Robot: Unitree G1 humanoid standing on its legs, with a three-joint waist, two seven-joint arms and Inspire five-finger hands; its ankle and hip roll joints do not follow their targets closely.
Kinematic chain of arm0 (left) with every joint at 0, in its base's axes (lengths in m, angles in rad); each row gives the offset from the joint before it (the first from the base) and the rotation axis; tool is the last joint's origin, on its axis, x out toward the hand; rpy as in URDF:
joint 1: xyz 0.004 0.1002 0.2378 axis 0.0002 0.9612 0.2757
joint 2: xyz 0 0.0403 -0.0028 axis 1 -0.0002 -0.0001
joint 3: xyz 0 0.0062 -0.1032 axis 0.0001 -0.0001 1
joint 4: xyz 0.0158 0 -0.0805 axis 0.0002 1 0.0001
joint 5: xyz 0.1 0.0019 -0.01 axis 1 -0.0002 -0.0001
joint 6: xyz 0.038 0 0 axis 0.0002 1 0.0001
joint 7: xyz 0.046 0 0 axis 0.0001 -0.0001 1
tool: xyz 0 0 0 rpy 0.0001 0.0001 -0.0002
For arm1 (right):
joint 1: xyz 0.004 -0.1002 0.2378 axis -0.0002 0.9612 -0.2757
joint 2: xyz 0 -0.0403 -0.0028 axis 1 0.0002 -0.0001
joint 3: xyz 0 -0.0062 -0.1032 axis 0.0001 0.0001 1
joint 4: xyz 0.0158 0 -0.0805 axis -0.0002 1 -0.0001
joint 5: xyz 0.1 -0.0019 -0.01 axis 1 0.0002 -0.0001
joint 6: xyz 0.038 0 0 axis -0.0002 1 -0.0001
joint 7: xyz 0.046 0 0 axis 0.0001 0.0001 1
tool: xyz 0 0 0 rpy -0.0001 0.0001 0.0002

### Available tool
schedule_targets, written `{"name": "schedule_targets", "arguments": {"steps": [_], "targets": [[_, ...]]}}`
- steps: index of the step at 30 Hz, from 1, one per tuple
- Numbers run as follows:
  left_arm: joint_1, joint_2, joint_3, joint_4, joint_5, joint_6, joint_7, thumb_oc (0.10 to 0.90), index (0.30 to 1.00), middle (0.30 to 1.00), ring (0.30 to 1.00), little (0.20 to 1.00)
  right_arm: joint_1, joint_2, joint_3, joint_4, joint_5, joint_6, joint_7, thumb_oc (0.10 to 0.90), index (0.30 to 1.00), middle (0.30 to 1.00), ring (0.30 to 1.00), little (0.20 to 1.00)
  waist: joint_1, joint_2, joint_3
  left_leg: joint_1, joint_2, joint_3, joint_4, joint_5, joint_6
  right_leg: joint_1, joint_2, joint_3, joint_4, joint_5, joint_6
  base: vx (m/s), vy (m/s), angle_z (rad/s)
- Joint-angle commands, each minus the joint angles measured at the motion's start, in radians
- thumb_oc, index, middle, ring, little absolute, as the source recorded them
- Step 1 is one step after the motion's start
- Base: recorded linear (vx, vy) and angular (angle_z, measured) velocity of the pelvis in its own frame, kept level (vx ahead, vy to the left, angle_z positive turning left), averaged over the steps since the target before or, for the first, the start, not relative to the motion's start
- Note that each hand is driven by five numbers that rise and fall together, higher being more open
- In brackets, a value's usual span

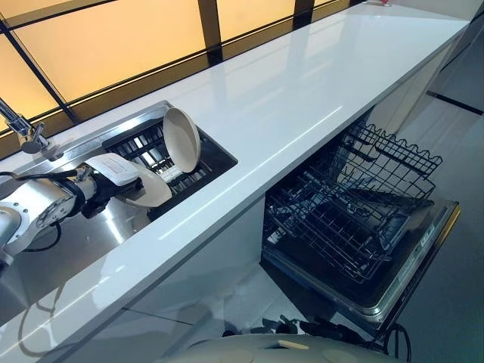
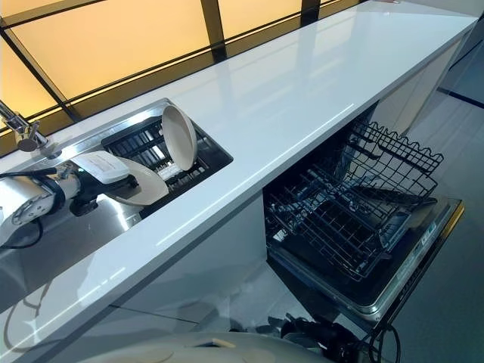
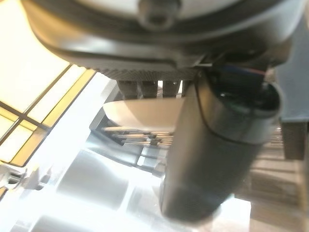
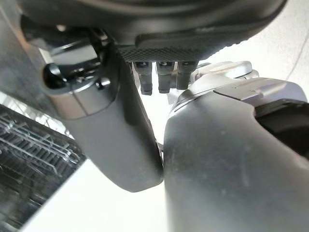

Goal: Pick up plates and place into dishwasher.

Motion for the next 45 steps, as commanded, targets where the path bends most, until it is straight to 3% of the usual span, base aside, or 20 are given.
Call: {"name": "schedule_targets", "arguments": {"steps": [1,7,10,12,13,16,17,18,21,23,26,32,37,41,45], "targets": [[-0.19,0.036,0.072,0.071,-0.037,0.109,0.117,0.1,0.3,0.3,0.3,0.2,-0.02,-0.03,-0.098,-0.025,0.177,-0.018,-0.032,0.8,0.9,0.9,0.9,0.9,-0.02,0.039,-0.016,-0.003,-0.056,0.009,0.009,-0.108,0.034,-0.008,0.055,-0.016,0.129,-0.162,0.055,0.03,0.005,-0.05],[-0.159,0.008,0.101,0.125,-0.072,0.138,0.259,0.1,0.3,0.3,0.3,0.2,-0.007,-0.02,-0.199,-0.014,0.267,-0.05,-0.137,0.8,0.9,0.9,0.9,0.9,-0.032,0.037,-0.017,-0.007,-0.064,0.028,0.04,-0.131,0.043,-0.016,0.053,0.003,0.123,-0.158,0.057,0.01,0.011,-0.06],[-0.117,-0.007,0.13,0.144,-0.085,0.154,0.362,0.1,0.3,0.3,0.3,0.2,-0.001,-0.022,-0.247,-0.001,0.232,-0.066,-0.266,0.8,0.9,0.9,0.9,0.9,-0.036,0.035,-0.016,-0.014,-0.068,0.04,0.06,-0.142,0.049,-0.018,0.052,0.015,0.122,-0.155,0.057,0.0,0.033,-0.16],[-0.103,-0.01,0.134,0.158,-0.098,0.164,0.451,0.1,0.3,0.3,0.3,0.2,-0.002,-0.035,-0.278,0.019,0.188,-0.076,-0.395,0.8,0.9,0.9,0.9,0.9,-0.039,0.036,-0.016,-0.013,-0.068,0.046,0.057,-0.142,0.05,-0.022,0.051,0.019,0.127,-0.155,0.057,-0.01,0.044,-0.11],[-0.104,-0.008,0.13,0.16,-0.106,0.171,0.498,0.1,0.3,0.3,0.3,0.2,-0.002,-0.046,-0.299,0.025,0.155,-0.094,-0.527,0.8,0.9,0.9,0.9,0.9,-0.041,0.036,-0.015,-0.011,-0.067,0.049,0.05,-0.14,0.051,-0.026,0.051,0.019,0.135,-0.157,0.059,-0.01,0.046,-0.06],[-0.091,-0.01,0.12,0.138,-0.127,0.203,0.58,0.1,0.3,0.3,0.3,0.2,-0.005,-0.075,-0.35,0.0,0.114,-0.185,-0.763,0.8,0.9,0.9,0.9,0.9,-0.042,0.036,-0.01,-0.006,-0.064,0.046,0.032,-0.132,0.052,-0.039,0.048,0.019,0.161,-0.163,0.064,-0.01,0.016,-0.03],[-0.091,-0.011,0.12,0.138,-0.129,0.205,0.586,0.1,0.3,0.3,0.3,0.2,-0.005,-0.075,-0.352,-0.004,0.116,-0.188,-0.774,0.8,0.9,0.9,0.9,0.9,-0.042,0.037,-0.009,-0.005,-0.064,0.045,0.03,-0.131,0.052,-0.04,0.047,0.019,0.163,-0.164,0.064,0.0,0.0,0.0],[-0.074,-0.02,0.128,0.121,-0.144,0.226,0.629,0.1,0.3,0.3,0.3,0.2,-0.009,-0.087,-0.385,-0.069,0.117,-0.258,-0.916,0.8,0.9,0.9,0.9,0.9,-0.042,0.038,-0.007,-0.001,-0.063,0.039,0.014,-0.123,0.053,-0.048,0.048,0.018,0.179,-0.168,0.066,-0.01,0.016,-0.05],[-0.049,-0.031,0.155,0.101,-0.177,0.252,0.7,0.1,0.3,0.3,0.3,0.2,-0.015,-0.104,-0.434,-0.195,0.024,-0.393,-1.127,0.8,0.9,0.9,0.9,0.9,-0.041,0.039,-0.006,-0.005,-0.061,0.027,0.006,-0.119,0.046,-0.051,0.048,0.01,0.179,-0.165,0.069,-0.01,0.01,-0.07],[-0.031,-0.038,0.179,0.09,-0.19,0.266,0.724,0.1,0.3,0.3,0.3,0.2,-0.018,-0.105,-0.438,-0.259,-0.03,-0.439,-1.203,0.8,0.9,0.9,0.9,0.9,-0.04,0.039,-0.006,-0.007,-0.061,0.023,0.006,-0.118,0.045,-0.05,0.049,0.01,0.173,-0.163,0.068,0.0,0.002,-0.02],[0.034,-0.047,0.266,0.085,-0.207,0.281,0.769,0.1,0.3,0.3,0.3,0.2,-0.036,-0.139,-0.454,-0.44,-0.216,-0.476,-1.355,0.8,0.9,0.9,0.9,0.9,-0.029,0.031,-0.015,-0.014,-0.065,0.022,0.01,-0.118,0.043,-0.045,0.057,0.014,0.141,-0.151,0.062,0.0,0.0,0.0],[0.183,-0.074,0.406,0.055,-0.152,0.317,0.771,0.1,0.3,0.3,0.3,0.2,-0.075,-0.256,-0.448,-0.701,-0.539,-0.404,-1.396,0.8,0.9,0.9,0.9,0.9,0.002,0.023,-0.02,-0.026,-0.068,0.014,0.039,-0.123,0.037,-0.026,0.065,0.006,0.103,-0.139,0.05,-0.01,-0.008,-0.01],[0.295,-0.076,0.511,0.034,-0.088,0.399,0.71,0.1,0.3,0.3,0.3,0.2,-0.093,-0.319,-0.425,-0.888,-0.64,-0.362,-1.361,0.8,0.9,0.9,0.9,0.9,0.02,0.023,-0.021,-0.03,-0.06,0.002,0.031,-0.109,0.034,-0.027,0.063,-0.008,0.131,-0.157,0.045,-0.01,-0.026,0.03],[0.346,-0.089,0.574,0.036,-0.142,0.478,0.776,0.1,0.3,0.3,0.3,0.2,-0.114,-0.363,-0.389,-1.001,-0.754,-0.373,-1.316,0.8,0.9,0.9,0.9,0.9,0.033,0.021,-0.021,-0.024,-0.055,-0.019,0.013,-0.097,0.029,-0.021,0.057,-0.028,0.144,-0.172,0.043,-0.01,-0.038,0.12],[0.379,-0.135,0.634,0.031,-0.196,0.478,0.888,0.1,0.3,0.3,0.3,0.2,-0.122,-0.389,-0.36,-1.086,-0.842,-0.404,-1.255,0.8,0.9,0.9,0.9,0.9,0.044,0.01,-0.024,-0.024,-0.055,-0.024,0.017,-0.098,0.025,-0.016,0.054,-0.044,0.137,-0.173,0.041,-0.01,-0.038,0.18]]}}
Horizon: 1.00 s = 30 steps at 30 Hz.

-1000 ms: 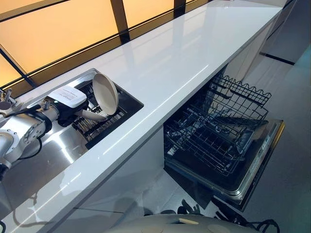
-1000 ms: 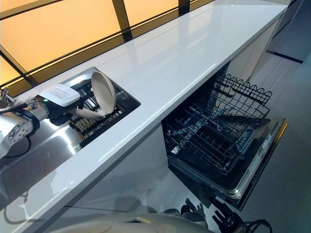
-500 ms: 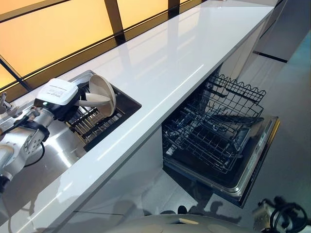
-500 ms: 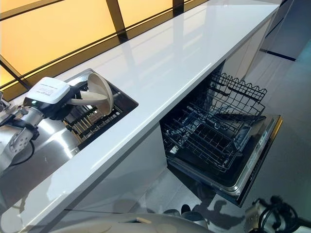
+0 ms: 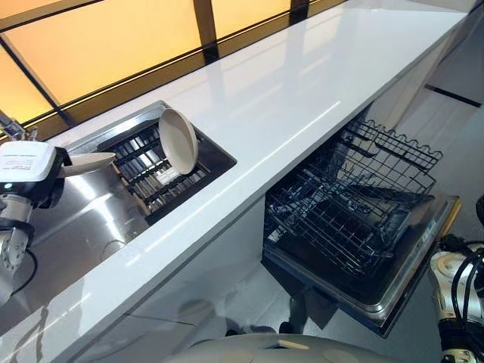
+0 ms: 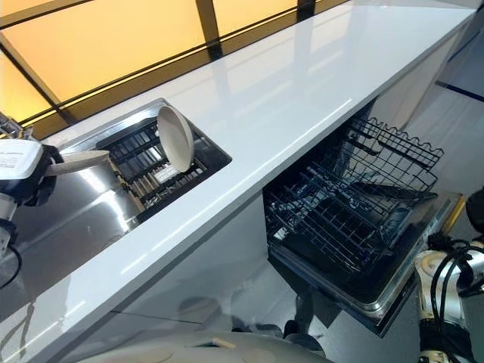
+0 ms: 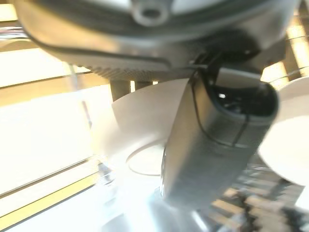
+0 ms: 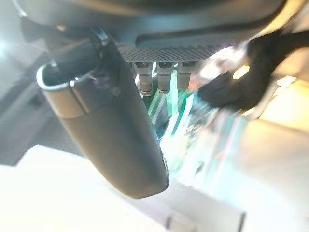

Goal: Pick up plates and place into dishwasher.

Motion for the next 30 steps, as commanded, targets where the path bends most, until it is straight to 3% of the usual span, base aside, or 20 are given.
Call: {"name": "schedule_targets", "arguments": {"steps": [1,5,8,13,17,22,30], "targets": [[-0.078,0.055,0.22,-0.035,-0.057,0.043,0.24,0.1,0.3,0.3,0.3,0.2,-0.1,-0.163,0.023,-0.148,-0.159,-0.105,0.063,0.8,0.9,0.9,0.9,0.9,-0.001,-0.006,-0.017,0.001,-0.053,-0.019,0.02,-0.095,0.013,0.016,0.059,-0.05,0.132,-0.185,0.032,-0.02,-0.043,0.1],[-0.079,0.0,0.253,-0.101,-0.071,-0.051,0.385,0.1,0.3,0.3,0.3,0.2,-0.119,-0.199,0.065,-0.221,-0.249,-0.163,0.157,0.8,0.9,0.9,0.9,0.9,0.005,-0.026,-0.019,-0.013,-0.058,-0.016,0.064,-0.112,0.006,0.022,0.061,-0.059,0.11,-0.176,0.023,-0.02,-0.029,0.09],[-0.105,-0.04,0.26,-0.185,-0.057,-0.189,0.488,0.1,0.3,0.3,0.3,0.2,-0.138,-0.243,0.09,-0.295,-0.344,-0.209,0.209,0.8,0.9,0.9,0.9,0.9,0.013,-0.039,-0.025,-0.024,-0.06,-0.018,0.087,-0.123,0.003,0.025,0.059,-0.065,0.107,-0.174,0.02,-0.01,-0.009,0.17],[-0.175,-0.052,0.218,-0.272,-0.065,-0.329,0.538,0.1,0.3,0.3,0.3,0.2,-0.173,-0.264,0.12,-0.369,-0.387,-0.246,0.235,0.8,0.9,0.9,0.9,0.9,0.012,-0.041,-0.04,-0.02,-0.054,-0.028,0.05,-0.105,-0.001,0.019,0.059,-0.066,0.121,-0.182,0.024,0.0,0.006,0.07],[-0.269,-0.047,0.133,-0.32,-0.091,-0.396,0.503,0.1,0.3,0.3,0.3,0.2,-0.221,-0.262,0.165,-0.425,-0.382,-0.27,0.289,0.8,0.9,0.9,0.9,0.9,0.004,-0.035,-0.05,-0.015,-0.048,-0.034,0.004,-0.08,-0.012,0.015,0.06,-0.069,0.123,-0.183,0.032,0.0,0.002,0.01],[-0.393,-0.044,0.012,-0.347,-0.139,-0.463,0.398,0.1,0.3,0.3,0.3,0.2,-0.308,-0.26,0.228,-0.47,-0.314,-0.292,0.379,0.8,0.9,0.9,0.9,0.9,-0.009,-0.034,-0.054,-0.013,-0.053,-0.022,0.018,-0.089,-0.008,0.008,0.056,-0.061,0.123,-0.177,0.035,0.0,0.013,0.0],[-0.541,-0.053,-0.147,-0.363,-0.184,-0.46,0.255,0.1,0.3,0.3,0.3,0.2,-0.428,-0.277,0.331,-0.532,-0.285,-0.283,0.52,0.8,0.9,0.9,0.9,0.9,-0.02,-0.03,-0.055,-0.006,-0.054,-0.006,0.012,-0.089,0.006,-0.001,0.053,-0.043,0.154,-0.18,0.044,0.0,0.021,-0.03]]}}
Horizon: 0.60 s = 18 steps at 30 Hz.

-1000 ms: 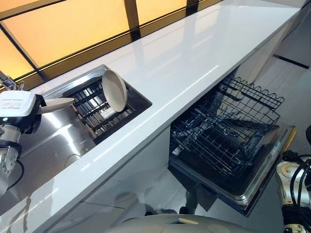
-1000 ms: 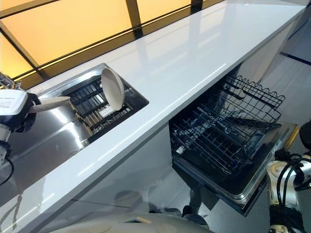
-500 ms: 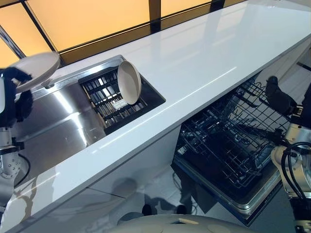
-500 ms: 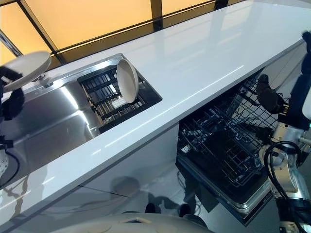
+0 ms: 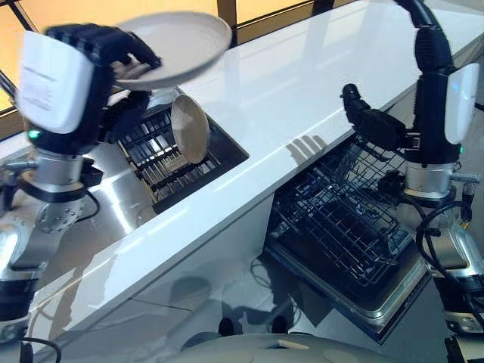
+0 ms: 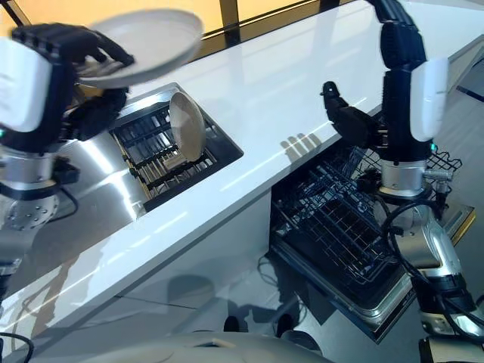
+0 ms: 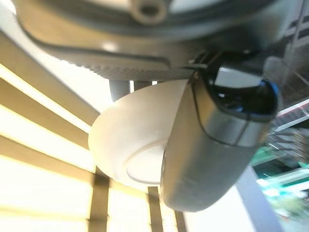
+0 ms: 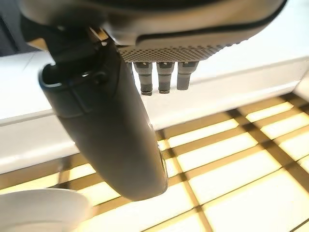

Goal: Pick up plates and place into dishwasher.

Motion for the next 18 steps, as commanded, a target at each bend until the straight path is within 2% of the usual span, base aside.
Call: {"name": "schedule_targets", "arguments": {"steps": [1,9,14,18], "targets": [[-0.175,0.061,-0.009,-0.002,-0.107,0.011,0.003,0.1,0.3,0.3,0.3,0.2,-0.165,-0.078,0.005,-0.109,0.064,-0.036,0.034,0.8,0.9,0.9,0.9,0.9,-0.008,0.008,-0.082,0.014,-0.054,0.023,0.006,-0.101,0.01,0.001,0.052,-0.02,0.16,-0.17,0.043,0.0,0.0,0.0],[-0.249,0.055,-0.087,0.003,-0.135,0.004,-0.071,0.1,0.3,0.3,0.3,0.2,-0.247,-0.1,0.061,-0.129,0.11,-0.025,0.15,0.8,0.9,0.9,0.9,0.9,-0.01,0.0,-0.087,0.013,-0.062,0.041,0.035,-0.119,0.016,0.001,0.052,-0.01,0.147,-0.167,0.044,0.0,0.002,-0.01],[-0.279,0.062,-0.124,-0.004,-0.127,0.007,-0.082,0.1,0.3,0.3,0.3,0.2,-0.29,-0.122,0.108,-0.137,0.154,0.01,0.279,0.8,0.9,0.9,0.9,0.9,-0.011,-0.005,-0.089,0.01,-0.063,0.05,0.047,-0.125,0.018,0.003,0.054,-0.006,0.138,-0.161,0.043,0.01,0.005,-0.08],[-0.305,0.078,-0.144,-0.005,-0.131,0.008,-0.082,0.1,0.3,0.3,0.3,0.2,-0.298,-0.151,0.128,-0.147,0.198,0.037,0.385,0.8,0.9,0.9,0.9,0.9,-0.015,-0.006,-0.092,0.011,-0.057,0.047,0.024,-0.108,0.016,-0.004,0.054,-0.007,0.157,-0.167,0.045,0.0,0.0,-0.01]]}}
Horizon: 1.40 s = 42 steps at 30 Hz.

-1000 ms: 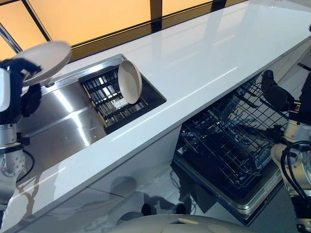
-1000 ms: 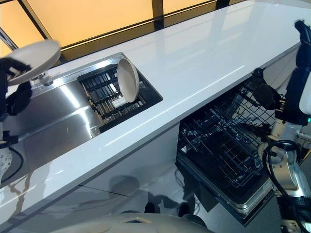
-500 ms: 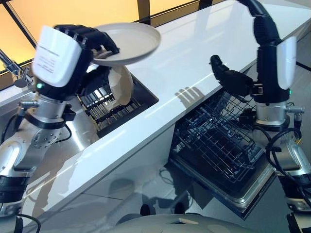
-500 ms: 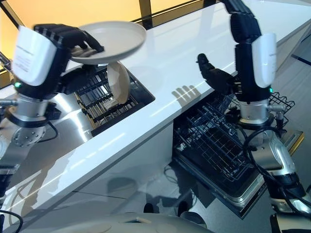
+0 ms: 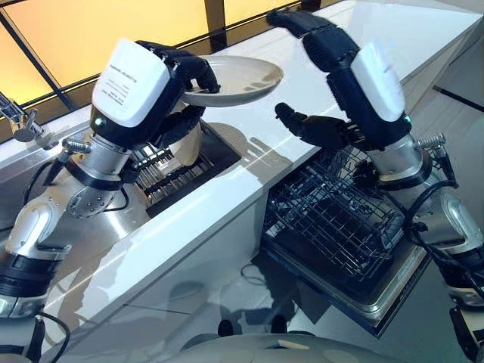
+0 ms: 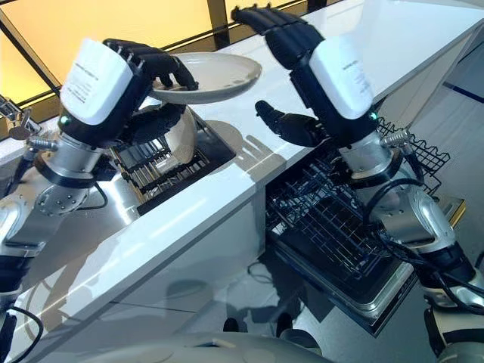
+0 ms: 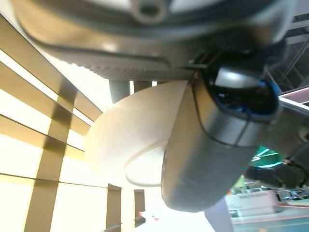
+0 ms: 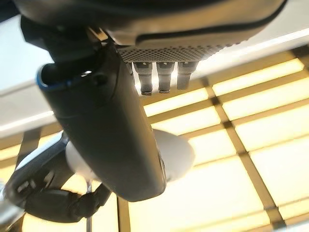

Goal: Pick up plates and place into dishwasher.

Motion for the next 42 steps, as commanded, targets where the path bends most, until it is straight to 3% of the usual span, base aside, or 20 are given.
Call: {"name": "schedule_targets", "arguments": {"steps": [1,9,10,11,12,13,14,17,19,23,27,32,33,34,35,38,42], "targets": [[-0.173,0.077,0.001,-0.004,-0.088,0.009,0.051,0.1,0.3,0.3,0.3,0.2,-0.12,-0.04,-0.025,-0.077,0.112,0.016,0.051,0.8,0.9,0.9,0.9,0.9,-0.006,-0.006,-0.093,0.003,-0.056,0.02,0.017,-0.101,0.017,-0.006,0.052,-0.029,0.162,-0.17,0.048,0.0,0.0,0.0],[-0.226,0.056,-0.071,0.002,-0.136,-0.053,-0.001,0.1,0.3,0.3,0.3,0.2,-0.169,-0.017,0.025,-0.085,0.148,0.036,0.138,0.8,0.9,0.9,0.9,0.9,-0.007,-0.011,-0.087,0.008,-0.054,0.013,0.021,-0.104,0.014,-0.001,0.053,-0.035,0.171,-0.18,0.042,0.0,-0.037,0.01],[-0.226,0.055,-0.078,-0.004,-0.152,-0.077,0.003,0.1,0.3,0.3,0.3,0.2,-0.172,-0.019,0.032,-0.084,0.153,0.044,0.145,0.745,0.853,0.853,0.853,0.845,-0.007,-0.013,-0.086,0.007,-0.054,0.016,0.028,-0.107,0.014,0.001,0.054,-0.035,0.165,-0.178,0.041,-0.01,-0.034,0.0],[-0.224,0.05,-0.078,-0.014,-0.159,-0.104,0.001,0.1,0.3,0.3,0.3,0.2,-0.172,-0.019,0.035,-0.084,0.153,0.051,0.153,0.586,0.716,0.716,0.716,0.686,-0.006,-0.015,-0.086,0.006,-0.054,0.018,0.035,-0.111,0.014,0.003,0.055,-0.035,0.161,-0.176,0.039,-0.01,-0.036,-0.01],[-0.222,0.046,-0.078,-0.025,-0.167,-0.134,-0.005,0.1,0.3,0.3,0.3,0.2,-0.172,-0.019,0.038,-0.083,0.163,0.059,0.163,0.295,0.467,0.467,0.467,0.395,-0.005,-0.017,-0.086,0.005,-0.054,0.021,0.044,-0.116,0.013,0.005,0.056,-0.035,0.155,-0.173,0.037,-0.01,-0.033,0.0],[-0.219,0.042,-0.077,-0.034,-0.17,-0.149,0.002,0.1,0.3,0.3,0.3,0.2,-0.173,-0.019,0.04,-0.082,0.179,0.067,0.166,0.166,0.356,0.356,0.356,0.266,-0.005,-0.019,-0.086,0.004,-0.054,0.025,0.054,-0.12,0.012,0.007,0.057,-0.034,0.148,-0.17,0.036,-0.01,-0.034,0.0],[-0.213,0.035,-0.076,-0.047,-0.177,-0.176,0.002,0.1,0.3,0.3,0.3,0.2,-0.173,-0.016,0.043,-0.079,0.183,0.075,0.171,0.1,0.3,0.3,0.3,0.2,-0.003,-0.022,-0.085,0.0,-0.055,0.026,0.067,-0.126,0.011,0.011,0.059,-0.032,0.14,-0.166,0.033,0.0,0.0,0.0],[-0.203,0.02,-0.076,-0.066,-0.195,-0.209,-0.013,0.1,0.3,0.3,0.3,0.2,-0.173,-0.012,0.048,-0.073,0.191,0.091,0.163,0.1,0.3,0.3,0.3,0.2,-0.001,-0.026,-0.085,-0.004,-0.057,0.027,0.085,-0.134,0.01,0.016,0.063,-0.027,0.124,-0.158,0.03,0.0,0.0,0.0],[-0.198,0.005,-0.079,-0.078,-0.268,-0.232,-0.08,0.1,0.3,0.3,0.3,0.2,-0.163,-0.003,0.042,-0.071,0.195,0.102,0.146,0.1,0.3,0.3,0.3,0.2,0.001,-0.025,-0.085,-0.004,-0.055,0.024,0.079,-0.13,0.009,0.019,0.066,-0.026,0.12,-0.155,0.029,0.0,0.0,0.0],[-0.207,-0.019,-0.102,-0.088,-0.357,-0.23,-0.151,0.1,0.3,0.3,0.3,0.2,-0.149,0.018,0.037,-0.065,0.172,0.104,0.118,0.1,0.3,0.3,0.3,0.2,0.001,-0.018,-0.084,0.003,-0.045,0.013,0.03,-0.1,0.003,0.019,0.071,-0.033,0.125,-0.16,0.032,-0.01,-0.006,0.0],[-0.22,-0.057,-0.114,-0.064,-0.365,-0.254,-0.093,0.1,0.3,0.3,0.3,0.2,-0.147,0.038,0.031,-0.034,0.141,0.13,0.08,0.1,0.3,0.3,0.3,0.2,0.0,-0.016,-0.081,0.001,-0.043,0.004,0.019,-0.089,-0.007,0.022,0.069,-0.041,0.123,-0.163,0.032,0.0,-0.002,0.02],[-0.147,-0.125,-0.042,-0.065,-0.395,-0.309,0.024,0.1,0.3,0.3,0.3,0.2,-0.108,0.054,0.001,0.01,0.088,0.138,0.038,0.1,0.3,0.3,0.3,0.2,0.006,-0.024,-0.078,-0.016,-0.055,0.002,0.071,-0.115,0.003,0.016,0.062,-0.036,0.123,-0.16,0.027,0.0,0.0,0.01],[-0.132,-0.147,-0.03,-0.068,-0.416,-0.307,0.027,0.314,0.484,0.484,0.484,0.414,-0.098,0.061,-0.004,0.019,0.085,0.138,0.028,0.1,0.3,0.3,0.3,0.2,0.008,-0.025,-0.078,-0.014,-0.054,0.001,0.065,-0.113,0.005,0.016,0.063,-0.037,0.123,-0.159,0.026,0.0,0.0,0.0],[-0.122,-0.162,-0.025,-0.069,-0.444,-0.297,0.023,0.465,0.613,0.613,0.613,0.565,-0.091,0.067,-0.006,0.026,0.077,0.139,0.019,0.1,0.3,0.3,0.3,0.2,0.009,-0.024,-0.077,-0.011,-0.053,0.0,0.057,-0.11,0.005,0.017,0.064,-0.038,0.122,-0.159,0.026,0.0,0.0,0.0],[-0.106,-0.188,-0.02,-0.064,-0.48,-0.269,0.004,0.8,0.9,0.9,0.9,0.9,-0.08,0.078,-0.012,0.041,0.06,0.139,-0.003,0.1,0.3,0.3,0.3,0.2,0.008,-0.022,-0.077,-0.005,-0.049,-0.002,0.038,-0.101,0.003,0.019,0.066,-0.04,0.121,-0.16,0.026,0.0,0.0,0.0],[-0.087,-0.224,-0.018,-0.039,-0.581,-0.19,-0.04,0.8,0.9,0.9,0.9,0.9,-0.058,0.089,-0.035,0.073,0.035,0.137,-0.06,0.1,0.3,0.3,0.3,0.2,0.007,-0.018,-0.075,0.002,-0.043,-0.007,0.01,-0.085,-0.004,0.022,0.069,-0.046,0.123,-0.163,0.028,0.0,0.0,0.0],[-0.039,-0.261,0.02,0.002,-0.724,-0.104,-0.09,0.8,0.9,0.9,0.9,0.9,-0.038,0.102,-0.081,0.127,0.01,0.124,-0.136,0.1,0.3,0.3,0.3,0.2,0.009,-0.02,-0.068,-0.006,-0.053,-0.006,0.052,-0.105,0.002,0.017,0.063,-0.043,0.131,-0.166,0.027,0.0,0.005,0.03]]}}
